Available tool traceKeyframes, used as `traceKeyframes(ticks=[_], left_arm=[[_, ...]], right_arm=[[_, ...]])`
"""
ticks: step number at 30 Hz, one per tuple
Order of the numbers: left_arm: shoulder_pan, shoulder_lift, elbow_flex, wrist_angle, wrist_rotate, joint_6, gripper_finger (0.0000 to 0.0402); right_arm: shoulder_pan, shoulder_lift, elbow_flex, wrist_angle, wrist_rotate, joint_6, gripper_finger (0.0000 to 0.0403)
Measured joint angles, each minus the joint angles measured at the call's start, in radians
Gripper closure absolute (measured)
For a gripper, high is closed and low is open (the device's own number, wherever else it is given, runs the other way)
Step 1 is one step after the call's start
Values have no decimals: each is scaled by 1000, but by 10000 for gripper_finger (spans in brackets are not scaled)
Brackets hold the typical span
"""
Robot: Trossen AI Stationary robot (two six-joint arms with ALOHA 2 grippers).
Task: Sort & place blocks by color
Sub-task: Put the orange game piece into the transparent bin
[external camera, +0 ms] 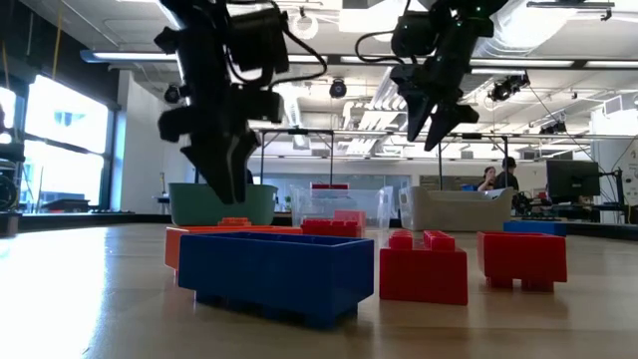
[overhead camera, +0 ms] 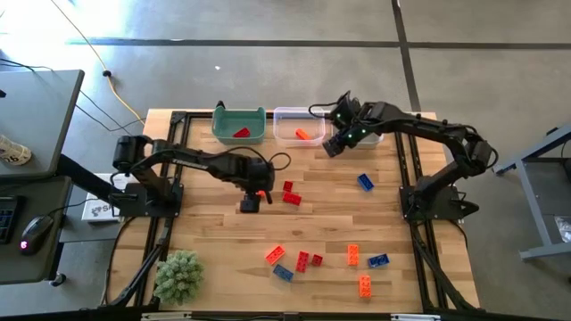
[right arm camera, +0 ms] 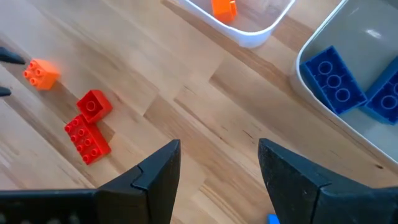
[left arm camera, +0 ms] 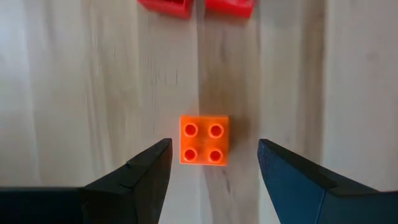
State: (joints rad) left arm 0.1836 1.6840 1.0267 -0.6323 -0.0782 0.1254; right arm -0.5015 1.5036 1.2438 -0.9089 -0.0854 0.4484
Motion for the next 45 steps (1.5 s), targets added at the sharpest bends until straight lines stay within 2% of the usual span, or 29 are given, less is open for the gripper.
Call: traceKeyframes(ticks=[17, 21, 26, 32, 38, 45], left_arm=[[21, 123, 1, 40, -16, 10, 179], [21, 124, 0, 47, -10, 45, 210], [29, 122, 0, 52, 6, 51, 290], [56, 125, 11, 62, 41, 43, 292], [103, 127, 88, 60, 41, 43, 292], [183, 127, 227, 61, 41, 52, 292]], right_arm=[[26, 0, 0, 0, 15, 0, 202], [26, 0, 0, 0, 15, -1, 202], [26, 0, 0, 0, 15, -3, 202], [24, 0, 0, 1, 15, -22, 202], [15, 0, 0, 25, 14, -43, 202], [-46, 0, 0, 47, 4, -117, 202]])
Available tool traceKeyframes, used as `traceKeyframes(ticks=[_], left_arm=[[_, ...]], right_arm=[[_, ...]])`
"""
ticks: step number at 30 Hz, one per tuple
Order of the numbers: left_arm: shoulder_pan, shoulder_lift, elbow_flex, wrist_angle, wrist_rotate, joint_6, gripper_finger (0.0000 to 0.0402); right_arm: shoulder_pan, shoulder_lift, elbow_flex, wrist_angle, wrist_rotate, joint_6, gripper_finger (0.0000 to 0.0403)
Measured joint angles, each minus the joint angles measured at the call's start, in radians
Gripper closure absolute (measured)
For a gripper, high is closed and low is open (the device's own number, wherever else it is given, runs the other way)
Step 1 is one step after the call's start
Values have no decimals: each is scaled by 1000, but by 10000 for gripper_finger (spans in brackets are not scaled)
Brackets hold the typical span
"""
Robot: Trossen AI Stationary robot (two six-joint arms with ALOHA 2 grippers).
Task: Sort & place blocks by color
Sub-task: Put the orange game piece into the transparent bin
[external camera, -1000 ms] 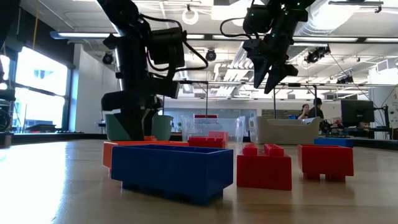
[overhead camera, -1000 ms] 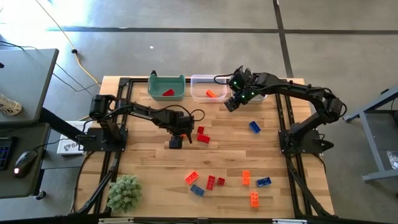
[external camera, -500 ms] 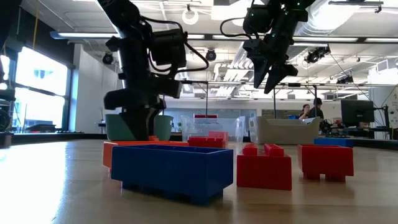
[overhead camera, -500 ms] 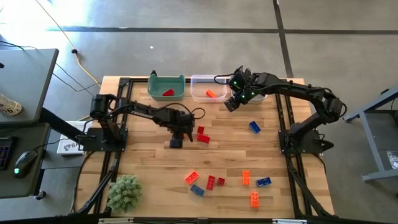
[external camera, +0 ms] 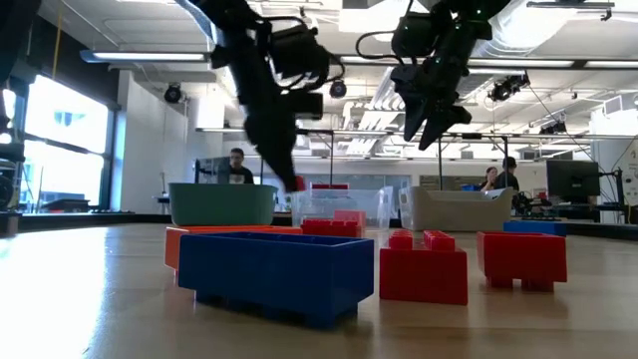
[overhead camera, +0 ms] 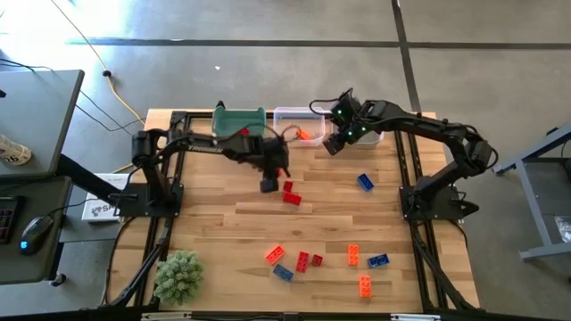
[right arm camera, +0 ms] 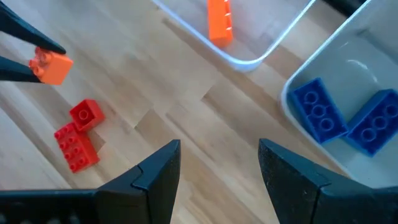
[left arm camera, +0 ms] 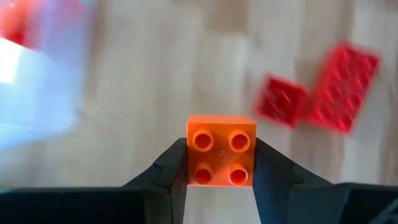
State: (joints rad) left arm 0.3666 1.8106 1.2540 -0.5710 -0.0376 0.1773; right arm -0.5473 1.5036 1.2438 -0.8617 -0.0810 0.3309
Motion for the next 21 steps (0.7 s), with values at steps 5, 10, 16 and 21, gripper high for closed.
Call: traceKeyframes(ticks=[5, 10, 16, 21], left_arm=[[71, -1, 83, 68, 0, 17, 292], [150, -1, 112, 198, 0, 10, 292], [242, 16, 114, 310, -23, -63, 292], [298, 71, 113, 322, 5, -97, 280]], right_arm=[[-60, 0, 0, 19, -35, -50, 202], [-108, 0, 0, 52, -50, -79, 202], [-143, 0, 0, 128, -50, -89, 202], [-157, 0, 0, 206, -50, -89, 202]])
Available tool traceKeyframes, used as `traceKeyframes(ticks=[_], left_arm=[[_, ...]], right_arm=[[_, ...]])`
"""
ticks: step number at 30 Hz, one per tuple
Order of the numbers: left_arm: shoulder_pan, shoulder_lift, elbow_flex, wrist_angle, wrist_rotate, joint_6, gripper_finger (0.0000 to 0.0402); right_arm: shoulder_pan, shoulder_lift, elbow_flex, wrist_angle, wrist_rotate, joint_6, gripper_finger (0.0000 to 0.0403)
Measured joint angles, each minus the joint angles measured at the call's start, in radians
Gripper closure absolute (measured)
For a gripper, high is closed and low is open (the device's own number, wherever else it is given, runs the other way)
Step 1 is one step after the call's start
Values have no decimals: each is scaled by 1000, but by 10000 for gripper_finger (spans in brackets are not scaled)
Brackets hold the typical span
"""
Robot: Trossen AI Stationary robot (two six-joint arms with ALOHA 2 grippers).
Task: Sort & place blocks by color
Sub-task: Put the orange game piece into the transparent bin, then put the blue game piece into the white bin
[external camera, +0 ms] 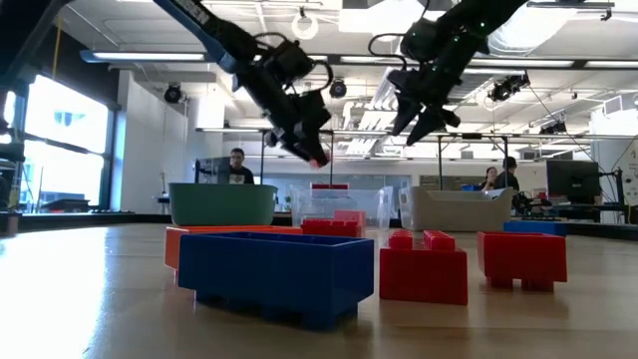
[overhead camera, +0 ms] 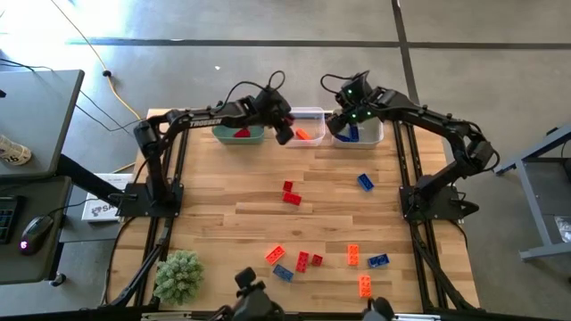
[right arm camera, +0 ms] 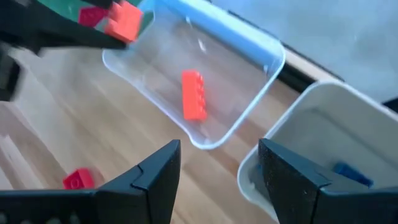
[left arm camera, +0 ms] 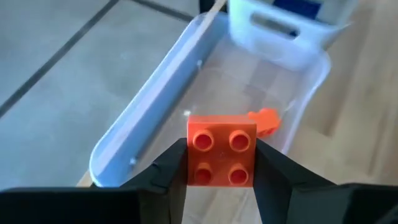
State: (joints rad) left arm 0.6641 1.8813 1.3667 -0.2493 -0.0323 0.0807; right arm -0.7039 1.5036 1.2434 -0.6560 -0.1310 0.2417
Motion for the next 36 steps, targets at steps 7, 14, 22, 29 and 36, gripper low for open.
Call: traceKeyframes(ticks=[7, 14, 22, 29, 36], left_arm=[[3, 49, 0, 29, -1, 1, 274], [5, 58, 0, 30, -56, 1, 252], [4, 55, 0, 30, -58, -17, 202], [3, 50, 0, 22, -57, -52, 158], [-9, 45, 123, -169, -57, -17, 147]], right_arm=[[-10, 0, 0, 45, 0, -18, 202], [-10, 0, 0, 47, 2, -25, 202], [-10, 0, 0, -11, -1, -24, 202], [-6, 0, 0, -173, -61, -12, 202], [34, 0, 0, -358, -65, 13, 202]])
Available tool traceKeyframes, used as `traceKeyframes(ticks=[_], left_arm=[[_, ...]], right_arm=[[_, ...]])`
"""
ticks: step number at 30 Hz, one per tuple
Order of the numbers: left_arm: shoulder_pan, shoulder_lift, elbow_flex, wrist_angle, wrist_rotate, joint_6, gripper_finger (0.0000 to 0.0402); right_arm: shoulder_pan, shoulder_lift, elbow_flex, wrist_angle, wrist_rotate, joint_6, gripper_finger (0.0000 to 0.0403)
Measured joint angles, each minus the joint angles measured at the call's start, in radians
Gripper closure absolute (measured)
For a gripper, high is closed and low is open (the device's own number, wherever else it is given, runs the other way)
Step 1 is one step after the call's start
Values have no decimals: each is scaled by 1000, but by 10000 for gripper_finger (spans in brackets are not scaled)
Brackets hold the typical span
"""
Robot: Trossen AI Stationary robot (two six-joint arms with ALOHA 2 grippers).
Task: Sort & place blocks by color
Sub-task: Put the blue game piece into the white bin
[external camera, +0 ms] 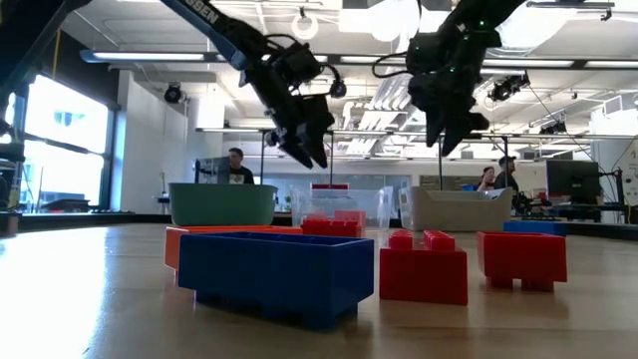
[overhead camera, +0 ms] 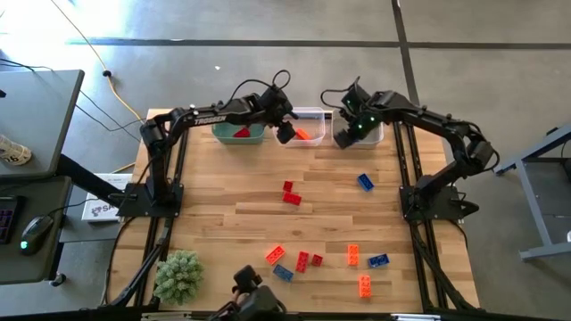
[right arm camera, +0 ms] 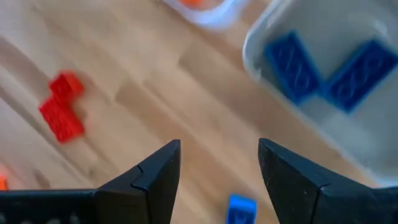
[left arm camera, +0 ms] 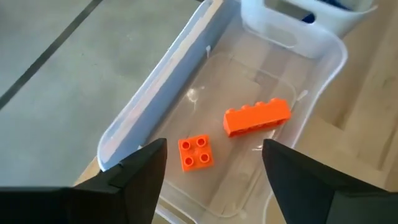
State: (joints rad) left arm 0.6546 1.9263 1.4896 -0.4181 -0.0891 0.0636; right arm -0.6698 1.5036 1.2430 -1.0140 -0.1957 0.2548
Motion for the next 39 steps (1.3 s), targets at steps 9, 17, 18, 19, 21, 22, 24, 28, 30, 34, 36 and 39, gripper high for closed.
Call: traceKeyframes(ticks=[9, 17, 18, 19, 21, 22, 24, 28, 30, 34, 36, 39], left_arm=[[-64, -2, 167, -163, 2, 49, 147], [-134, -2, 245, -336, 1, 107, 147], [-141, -2, 248, -353, 1, 111, 147], [-149, -2, 250, -367, 1, 117, 147], [-162, -2, 250, -404, 1, 124, 147], [-168, -2, 250, -424, 1, 124, 147], [-180, -2, 250, -450, 0, 126, 147], [-199, -2, 250, -493, 0, 134, 147], [-206, -2, 250, -504, 0, 135, 147], [-223, -10, 250, -509, 0, 142, 147], [-230, -10, 250, -509, -1, 150, 147], [-241, -10, 250, -509, 0, 150, 147]], right_arm=[[111, 0, 0, -200, 2, 18, 202], [272, -4, -46, -309, 3, 154, 202], [299, -5, -56, -311, -6, 180, 202], [327, -8, -66, -314, -19, 201, 202], [390, -13, -82, -314, -38, 242, 202], [422, -14, -89, -314, -48, 263, 202], [485, -21, -100, -314, -57, 299, 202], [606, -24, -103, -323, -99, 359, 202], [664, -26, -103, -321, -114, 387, 202], [779, -25, -103, -319, -131, 446, 202], [837, -25, -103, -304, -130, 470, 202], [923, -25, -103, -293, -101, 504, 199]])
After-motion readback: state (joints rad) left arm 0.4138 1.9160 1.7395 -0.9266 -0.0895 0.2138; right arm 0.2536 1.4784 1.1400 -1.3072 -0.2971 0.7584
